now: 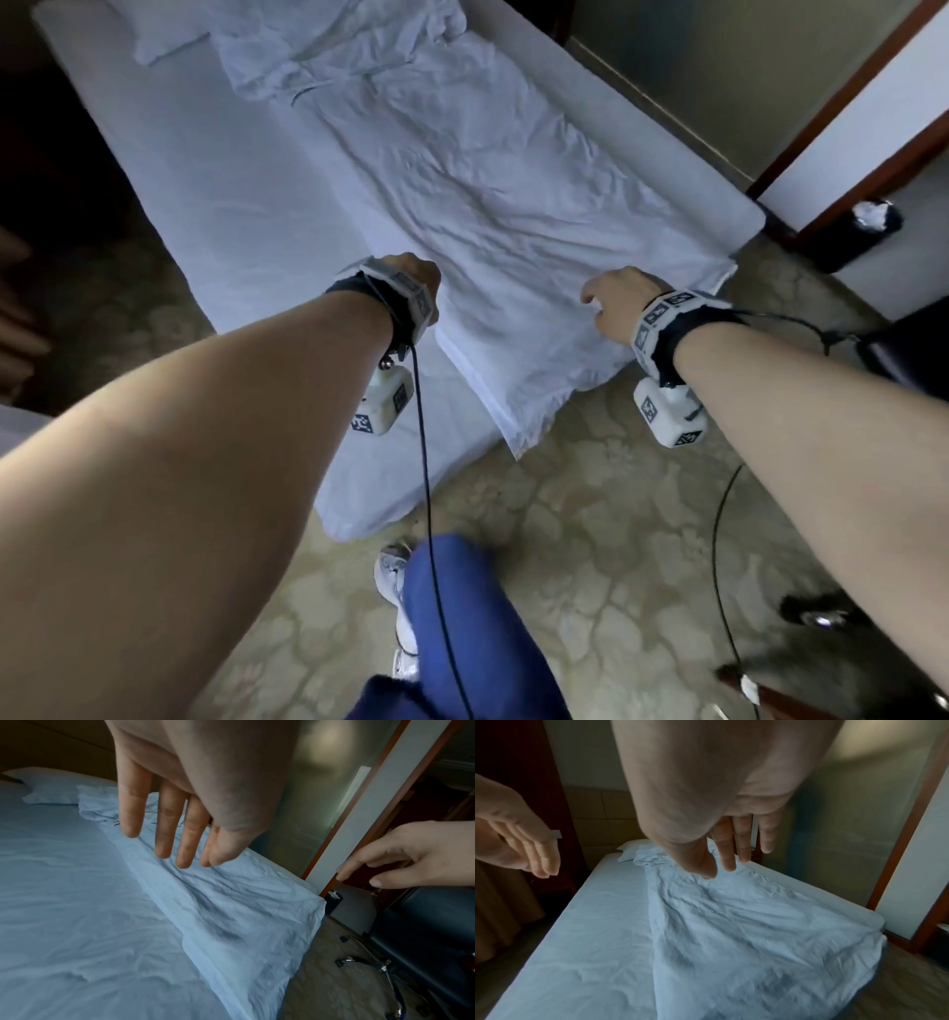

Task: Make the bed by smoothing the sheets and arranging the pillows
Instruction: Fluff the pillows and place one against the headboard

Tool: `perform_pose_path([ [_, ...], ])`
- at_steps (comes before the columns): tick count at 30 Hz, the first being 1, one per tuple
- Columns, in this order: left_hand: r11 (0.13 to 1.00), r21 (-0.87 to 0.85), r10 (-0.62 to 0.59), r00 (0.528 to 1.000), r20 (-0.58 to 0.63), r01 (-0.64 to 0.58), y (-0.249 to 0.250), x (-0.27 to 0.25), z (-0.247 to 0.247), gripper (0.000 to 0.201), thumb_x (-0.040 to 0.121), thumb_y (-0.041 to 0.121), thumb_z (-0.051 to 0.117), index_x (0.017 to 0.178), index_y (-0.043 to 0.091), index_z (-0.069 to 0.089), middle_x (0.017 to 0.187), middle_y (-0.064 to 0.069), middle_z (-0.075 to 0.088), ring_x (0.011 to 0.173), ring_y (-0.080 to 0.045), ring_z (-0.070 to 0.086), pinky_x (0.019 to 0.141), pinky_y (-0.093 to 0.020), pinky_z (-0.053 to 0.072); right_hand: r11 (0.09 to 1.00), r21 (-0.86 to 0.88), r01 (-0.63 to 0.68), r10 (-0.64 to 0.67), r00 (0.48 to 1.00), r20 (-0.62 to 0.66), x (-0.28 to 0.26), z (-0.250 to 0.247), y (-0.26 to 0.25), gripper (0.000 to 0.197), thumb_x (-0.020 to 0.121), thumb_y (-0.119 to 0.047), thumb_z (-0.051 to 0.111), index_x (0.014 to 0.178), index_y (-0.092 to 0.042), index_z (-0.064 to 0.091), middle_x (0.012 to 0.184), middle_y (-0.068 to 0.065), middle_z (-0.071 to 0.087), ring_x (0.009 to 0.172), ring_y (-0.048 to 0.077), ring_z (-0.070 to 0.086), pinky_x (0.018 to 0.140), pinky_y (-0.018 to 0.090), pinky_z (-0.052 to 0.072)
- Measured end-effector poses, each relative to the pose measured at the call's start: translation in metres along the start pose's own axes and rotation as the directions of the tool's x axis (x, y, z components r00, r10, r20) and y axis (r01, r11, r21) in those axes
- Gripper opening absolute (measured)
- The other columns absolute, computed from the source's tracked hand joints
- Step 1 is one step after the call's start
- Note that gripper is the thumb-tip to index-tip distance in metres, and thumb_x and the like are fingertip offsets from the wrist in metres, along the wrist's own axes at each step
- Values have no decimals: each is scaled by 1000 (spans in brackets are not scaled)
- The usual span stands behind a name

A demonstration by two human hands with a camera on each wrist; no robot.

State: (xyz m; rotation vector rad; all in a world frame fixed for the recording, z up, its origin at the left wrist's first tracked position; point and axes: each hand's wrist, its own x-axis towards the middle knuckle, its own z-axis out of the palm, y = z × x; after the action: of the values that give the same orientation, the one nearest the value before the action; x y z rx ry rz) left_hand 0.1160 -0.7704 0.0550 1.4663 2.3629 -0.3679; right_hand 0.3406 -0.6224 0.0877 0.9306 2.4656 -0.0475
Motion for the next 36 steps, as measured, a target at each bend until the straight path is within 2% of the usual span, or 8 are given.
perform_pose_path([
  [7,995,-93,-49,998,-39,45,89,13,39,36,86,25,54,121,18,55,119,-7,59,102,-30,59,75,-35,46,986,115,117,-107,990,-90,31,56,71,55,90,-16,54,144,-19,41,145,8,40,130,28,42,103,40,42],
  [11,987,-141,-108,970,-216,78,164,67,86,60,92,33,52,144,14,31,156,-10,23,143,-29,22,113,-49,25,961,45,273,-260,947,-187,87,118,110,81,90,-36,53,155,-27,6,162,5,-4,149,24,-1,122,42,2],
  [14,971,-210,-166,950,-265,111,222,123,143,78,93,46,48,153,15,10,162,-10,-7,150,-27,-2,120,-53,7,920,-75,384,-390,887,-248,149,183,142,94,86,-49,53,155,-27,-8,160,6,-22,148,26,-16,119,49,-9],
  [20,941,-288,-263,921,-286,179,303,211,273,122,68,88,42,156,13,6,162,-17,-1,150,-33,0,114,-65,3,876,-180,447,-481,827,-290,255,313,172,121,63,-82,48,154,-27,-9,160,19,-12,145,46,-7,113,67,2],
  [24,949,-240,-274,913,-302,205,311,239,335,128,65,94,36,155,9,6,160,-25,2,149,-38,2,112,-69,3,834,-227,502,-551,770,-321,297,383,169,97,87,-78,26,155,-18,-7,155,26,24,141,47,26,110,63,28],
  [29,957,-112,-289,911,-294,268,314,261,358,122,73,88,44,155,6,7,158,-29,7,147,-42,6,110,-70,8,828,-209,520,-559,737,-380,309,406,166,119,70,-69,56,154,-16,-9,158,30,-2,144,50,2,111,68,12],
  [33,957,-77,-289,887,-361,280,316,263,360,67,100,23,40,154,4,5,157,-31,7,147,-44,6,108,-72,12,818,-325,474,-570,742,-352,310,409,164,121,69,-41,70,154,-15,-12,156,32,-3,143,52,2,111,68,14],
  [36,966,-71,-257,898,-357,248,317,260,356,63,95,1,27,153,1,4,156,-33,5,146,-47,4,107,-73,11,823,-355,444,-560,739,-374,310,410,162,103,79,-21,59,154,-14,-11,156,33,-2,142,54,3,110,69,14],
])
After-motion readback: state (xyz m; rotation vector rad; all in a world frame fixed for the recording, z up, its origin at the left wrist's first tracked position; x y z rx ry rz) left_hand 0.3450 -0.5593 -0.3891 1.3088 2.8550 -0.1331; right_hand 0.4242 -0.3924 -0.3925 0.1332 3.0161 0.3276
